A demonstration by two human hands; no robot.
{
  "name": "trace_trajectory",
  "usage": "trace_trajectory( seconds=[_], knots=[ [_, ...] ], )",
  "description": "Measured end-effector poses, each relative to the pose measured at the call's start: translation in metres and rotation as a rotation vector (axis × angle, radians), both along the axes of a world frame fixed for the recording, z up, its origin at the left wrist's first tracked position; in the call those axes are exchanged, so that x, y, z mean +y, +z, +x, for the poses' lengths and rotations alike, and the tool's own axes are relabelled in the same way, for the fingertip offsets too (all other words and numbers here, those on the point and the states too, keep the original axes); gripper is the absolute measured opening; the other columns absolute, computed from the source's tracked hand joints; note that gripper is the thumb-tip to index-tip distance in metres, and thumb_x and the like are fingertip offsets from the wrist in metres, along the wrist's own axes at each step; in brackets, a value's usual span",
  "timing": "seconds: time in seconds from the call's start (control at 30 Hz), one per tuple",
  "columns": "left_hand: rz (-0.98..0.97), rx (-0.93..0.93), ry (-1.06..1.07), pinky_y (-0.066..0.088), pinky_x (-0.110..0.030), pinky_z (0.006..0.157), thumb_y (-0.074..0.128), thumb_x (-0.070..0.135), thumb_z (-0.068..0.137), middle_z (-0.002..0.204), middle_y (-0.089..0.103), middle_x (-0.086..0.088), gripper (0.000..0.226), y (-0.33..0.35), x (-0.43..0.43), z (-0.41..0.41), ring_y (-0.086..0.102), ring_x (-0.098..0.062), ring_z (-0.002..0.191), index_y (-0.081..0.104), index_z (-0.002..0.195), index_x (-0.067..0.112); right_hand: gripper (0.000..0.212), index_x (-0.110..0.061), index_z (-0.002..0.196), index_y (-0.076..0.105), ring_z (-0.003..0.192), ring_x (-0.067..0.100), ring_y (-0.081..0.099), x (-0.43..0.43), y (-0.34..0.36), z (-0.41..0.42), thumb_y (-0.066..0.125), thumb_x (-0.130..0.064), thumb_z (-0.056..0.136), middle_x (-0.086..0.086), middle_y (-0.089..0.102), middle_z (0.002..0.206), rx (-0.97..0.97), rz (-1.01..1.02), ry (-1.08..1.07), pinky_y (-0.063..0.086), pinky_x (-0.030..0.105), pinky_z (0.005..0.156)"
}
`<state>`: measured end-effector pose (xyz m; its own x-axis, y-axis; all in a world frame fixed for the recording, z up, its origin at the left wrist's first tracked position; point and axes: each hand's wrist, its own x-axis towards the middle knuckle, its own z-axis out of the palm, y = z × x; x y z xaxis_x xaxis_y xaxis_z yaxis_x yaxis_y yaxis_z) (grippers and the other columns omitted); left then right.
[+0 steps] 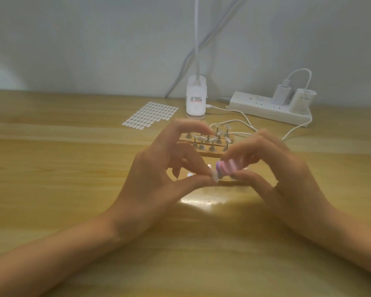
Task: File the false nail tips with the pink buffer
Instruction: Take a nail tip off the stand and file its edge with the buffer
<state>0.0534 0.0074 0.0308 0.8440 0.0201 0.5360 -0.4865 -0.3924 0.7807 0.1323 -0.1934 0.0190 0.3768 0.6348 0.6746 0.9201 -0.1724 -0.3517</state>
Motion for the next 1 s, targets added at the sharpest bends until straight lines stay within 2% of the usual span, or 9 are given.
trace_trajectory(
  seconds=[0.1,0.23,0.37,0.43,0.5,0.67,0.8,0.9,1.0],
  knots=[
    [-0.040,0.005,0.026,0.058,-0.024,0.075,0.085,0.012,0.080,0.082,0.075,0.005,0.059,-0.002,0.010,0.004,0.076,-0.018,0.081,0.053,0.126,0.028,0.021,-0.024,0.107,0.059,0.085,0.005,0.056,-0.012,0.002,0.016,0.069,-0.015,0.091,-0.008,0.060,0.100,0.000,0.030,-0.093,0.044,0.016,0.076],
    [-0.095,0.171,0.011,0.060,-0.031,0.087,0.082,0.007,0.081,0.085,0.073,0.000,0.055,-0.011,0.020,0.009,0.077,-0.014,0.092,0.054,0.124,0.030,0.013,-0.031,0.105,0.059,0.085,0.013,0.061,-0.020,0.000,0.025,0.067,-0.024,0.097,-0.015,0.063,0.100,0.153,0.135,-0.125,0.046,0.023,0.074],
    [0.073,0.185,0.065,0.046,-0.004,0.079,0.084,0.006,0.079,0.079,0.073,0.009,0.056,-0.015,0.023,0.015,0.070,-0.002,0.094,0.055,0.121,0.031,0.011,-0.029,0.101,0.064,0.086,0.010,0.062,-0.020,-0.002,0.032,0.068,-0.029,0.091,-0.012,0.067,0.097,0.445,0.223,-0.122,0.051,0.022,0.075],
    [0.082,0.226,0.062,0.041,0.000,0.073,0.083,0.003,0.077,0.075,0.071,0.010,0.057,-0.016,0.025,0.018,0.067,0.002,0.085,0.056,0.120,0.028,0.014,-0.026,0.101,0.066,0.082,0.007,0.062,-0.020,-0.001,0.034,0.069,-0.030,0.088,-0.012,0.068,0.095,0.511,0.239,-0.118,0.051,0.017,0.072],
    [0.077,0.272,0.045,0.040,0.001,0.075,0.083,0.003,0.078,0.076,0.070,0.009,0.057,-0.017,0.026,0.019,0.067,0.004,0.082,0.056,0.120,0.029,0.017,-0.023,0.101,0.066,0.077,0.006,0.061,-0.020,-0.001,0.033,0.069,-0.031,0.087,-0.012,0.068,0.093,0.550,0.239,-0.111,0.050,0.014,0.070],
    [0.152,0.310,0.024,0.041,-0.002,0.078,0.088,0.016,0.074,0.090,0.074,0.016,0.065,-0.015,0.030,0.020,0.067,0.001,0.093,0.053,0.125,0.036,0.023,-0.019,0.101,0.067,0.073,0.005,0.059,-0.019,0.000,0.031,0.069,-0.034,0.084,-0.012,0.068,0.090,0.589,0.227,-0.083,0.049,0.013,0.068],
    [0.220,0.307,0.048,0.048,-0.013,0.077,0.089,0.014,0.073,0.090,0.074,0.015,0.071,-0.014,0.030,0.023,0.064,-0.004,0.081,0.052,0.129,0.039,0.022,-0.017,0.102,0.067,0.073,0.004,0.060,-0.019,0.000,0.033,0.070,-0.031,0.085,-0.012,0.068,0.090,0.617,0.239,-0.090,0.049,0.013,0.067],
    [0.274,0.296,0.081,0.042,-0.008,0.070,0.088,0.015,0.074,0.090,0.071,0.017,0.072,-0.013,0.029,0.026,0.062,-0.003,0.081,0.050,0.131,0.039,0.025,-0.020,0.102,0.068,0.073,0.005,0.060,-0.021,-0.001,0.036,0.070,-0.036,0.084,-0.010,0.069,0.092,0.646,0.248,-0.104,0.049,0.014,0.066],
    [0.309,0.324,0.081,0.041,-0.007,0.073,0.086,0.015,0.077,0.093,0.069,0.019,0.071,-0.011,0.030,0.031,0.061,-0.001,0.084,0.049,0.133,0.039,0.030,-0.020,0.102,0.069,0.072,0.007,0.059,-0.021,-0.003,0.039,0.071,-0.041,0.081,-0.007,0.069,0.092,0.680,0.265,-0.100,0.049,0.017,0.066]
  ],
)
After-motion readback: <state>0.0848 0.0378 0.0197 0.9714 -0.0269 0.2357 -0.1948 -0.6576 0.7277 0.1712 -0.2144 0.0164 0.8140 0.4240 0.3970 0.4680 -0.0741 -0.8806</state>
